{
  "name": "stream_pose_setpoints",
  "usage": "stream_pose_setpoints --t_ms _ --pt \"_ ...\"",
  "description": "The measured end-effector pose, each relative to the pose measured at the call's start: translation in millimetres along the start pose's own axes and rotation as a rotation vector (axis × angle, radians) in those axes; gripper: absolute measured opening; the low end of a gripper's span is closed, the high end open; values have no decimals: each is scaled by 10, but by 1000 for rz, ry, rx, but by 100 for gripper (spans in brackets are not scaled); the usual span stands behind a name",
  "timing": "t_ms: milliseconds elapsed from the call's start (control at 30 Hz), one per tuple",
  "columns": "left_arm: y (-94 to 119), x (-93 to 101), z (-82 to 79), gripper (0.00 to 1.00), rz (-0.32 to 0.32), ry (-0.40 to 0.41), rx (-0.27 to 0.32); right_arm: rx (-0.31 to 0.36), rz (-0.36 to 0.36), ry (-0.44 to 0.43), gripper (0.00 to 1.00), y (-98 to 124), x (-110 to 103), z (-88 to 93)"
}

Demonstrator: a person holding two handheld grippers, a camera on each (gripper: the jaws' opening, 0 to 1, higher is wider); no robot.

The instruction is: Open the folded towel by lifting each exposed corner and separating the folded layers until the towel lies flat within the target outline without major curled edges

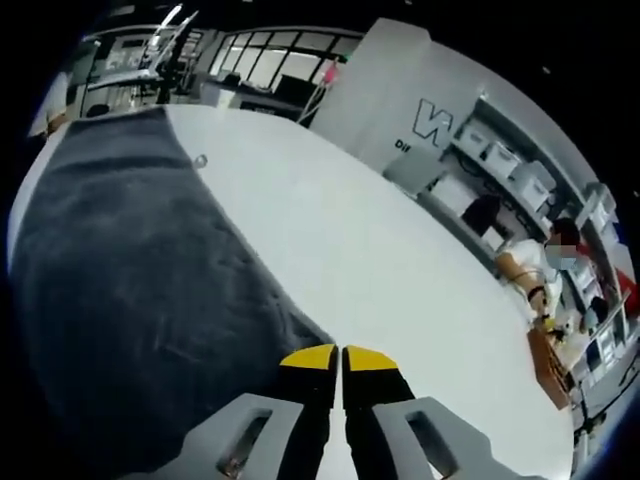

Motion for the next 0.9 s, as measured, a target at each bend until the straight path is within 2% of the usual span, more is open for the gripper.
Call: stream_pose_setpoints --t_ms 333,433,533,600,733,833,900 --pt "106 -139 -113 16 -53 32 70 -6 -7 9 0 -35 -15 -17" --pt "97 -197 -103 15 -63 44 71 -5 -9 8 0 -32 -8 -24" --pt "71 -225 -57 14 -74 43 58 -6 -12 15 0 -12 -17 -35" --pt "66 -219 -8 15 -84 32 28 -8 -14 19 0 0 -14 -44" --pt "-6 -331 85 15 -64 56 -9 -10 -11 26 0 28 8 -58" --pt "-10 -370 92 15 -68 38 -19 -12 -9 27 0 66 8 -49" --pt "-10 -396 82 15 -68 54 -10 -17 -11 31 0 92 -2 -34"
Point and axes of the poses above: the point that each gripper's makers call its tool centre point, and the gripper's own axes: y roughly backward along the fingers, x roughly to its right, z roughly out of its underside, the point moved 9 cm from there along y, roughly backward along the fingers, and after that the axes turned 6 degrees about x, right-handed, at the moved point
